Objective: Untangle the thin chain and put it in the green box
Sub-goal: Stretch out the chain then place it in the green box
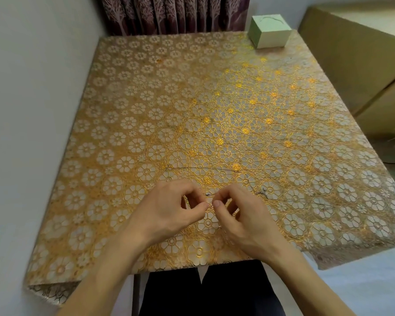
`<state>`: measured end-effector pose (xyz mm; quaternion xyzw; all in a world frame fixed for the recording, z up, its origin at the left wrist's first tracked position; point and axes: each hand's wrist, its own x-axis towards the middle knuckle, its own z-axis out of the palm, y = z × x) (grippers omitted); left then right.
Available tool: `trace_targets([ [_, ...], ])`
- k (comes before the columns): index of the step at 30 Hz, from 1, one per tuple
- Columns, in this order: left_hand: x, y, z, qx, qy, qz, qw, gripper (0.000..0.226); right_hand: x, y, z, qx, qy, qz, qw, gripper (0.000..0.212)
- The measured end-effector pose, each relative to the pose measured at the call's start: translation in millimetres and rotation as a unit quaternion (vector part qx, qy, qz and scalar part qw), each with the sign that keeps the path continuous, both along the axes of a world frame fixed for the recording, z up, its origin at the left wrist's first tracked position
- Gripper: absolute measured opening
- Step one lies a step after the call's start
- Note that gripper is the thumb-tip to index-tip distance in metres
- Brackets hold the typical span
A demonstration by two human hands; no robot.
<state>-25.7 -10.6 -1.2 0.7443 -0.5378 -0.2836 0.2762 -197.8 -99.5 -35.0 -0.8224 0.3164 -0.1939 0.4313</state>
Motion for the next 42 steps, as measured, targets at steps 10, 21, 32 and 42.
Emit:
trace_targets([
  [10, -9, -2, -3, -0.012, 0.096, 0.02, 0.995, 0.011, 1, -3, 17, 0.29, -0.077, -0.023, 0.954, 0.012],
  [21, 10, 1, 2, -0.017, 0.323, 0.051, 0.945, 0.021, 2, -29, 37, 0.379, -0.145, -0.107, 0.908, 0.024],
  [32, 31, 2, 20, -0.107, 0.562, 0.187, 0.799, 0.025, -1, -41, 54, 0.338, -0.164, -0.165, 0.912, 0.024],
  [42, 28, 16, 20, -0.098, 0.591, 0.211, 0.773, 0.021, 6, -33, 52, 0.483, -0.265, -0.177, 0.815, 0.023],
])
